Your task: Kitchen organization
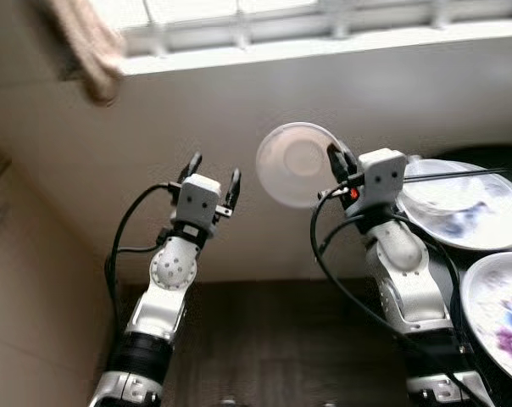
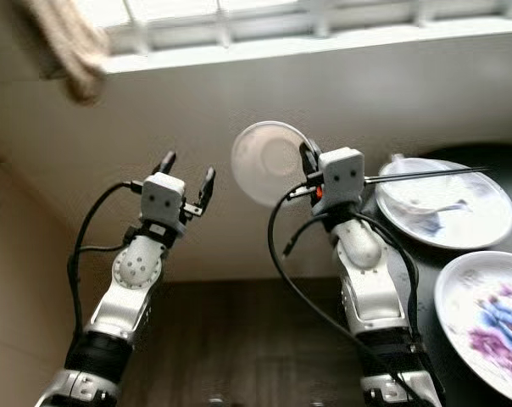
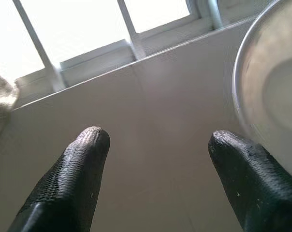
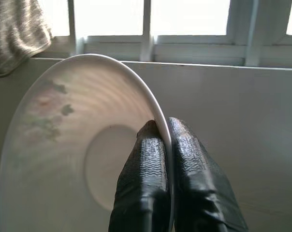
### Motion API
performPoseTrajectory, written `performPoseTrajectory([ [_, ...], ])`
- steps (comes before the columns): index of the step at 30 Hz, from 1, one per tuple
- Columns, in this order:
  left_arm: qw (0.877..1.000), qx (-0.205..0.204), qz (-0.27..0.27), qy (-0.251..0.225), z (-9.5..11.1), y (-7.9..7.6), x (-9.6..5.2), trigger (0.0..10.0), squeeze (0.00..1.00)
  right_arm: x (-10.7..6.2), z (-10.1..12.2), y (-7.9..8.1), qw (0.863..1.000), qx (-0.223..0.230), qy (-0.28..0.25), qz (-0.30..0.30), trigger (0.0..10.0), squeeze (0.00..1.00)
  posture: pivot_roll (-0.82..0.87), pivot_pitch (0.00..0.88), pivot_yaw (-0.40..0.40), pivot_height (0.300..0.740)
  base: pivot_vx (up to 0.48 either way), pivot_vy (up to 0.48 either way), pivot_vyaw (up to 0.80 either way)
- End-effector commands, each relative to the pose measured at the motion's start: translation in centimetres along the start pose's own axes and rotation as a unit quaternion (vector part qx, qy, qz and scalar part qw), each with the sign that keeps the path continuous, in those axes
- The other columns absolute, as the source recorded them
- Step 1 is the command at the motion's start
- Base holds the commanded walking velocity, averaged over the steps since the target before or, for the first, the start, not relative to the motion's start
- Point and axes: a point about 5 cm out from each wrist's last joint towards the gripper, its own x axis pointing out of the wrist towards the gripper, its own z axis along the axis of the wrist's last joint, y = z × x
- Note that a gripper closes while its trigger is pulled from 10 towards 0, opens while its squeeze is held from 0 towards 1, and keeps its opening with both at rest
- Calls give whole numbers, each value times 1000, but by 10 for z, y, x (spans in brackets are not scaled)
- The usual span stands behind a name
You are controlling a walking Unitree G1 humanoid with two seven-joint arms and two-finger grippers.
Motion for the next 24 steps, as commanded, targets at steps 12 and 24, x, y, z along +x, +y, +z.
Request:
performPoseTrajectory([
  [12,1000,11,21,-11,4,10,1,10000,0,4,13,0,999,-23,-40,-2,0,0,-176,0,47,740,0,0,800],
  [24,999,14,26,-12,3,10,2,10000,0,4,17,5,995,-78,-60,18,0,0,-183,0,43,740,303,0,800],
])
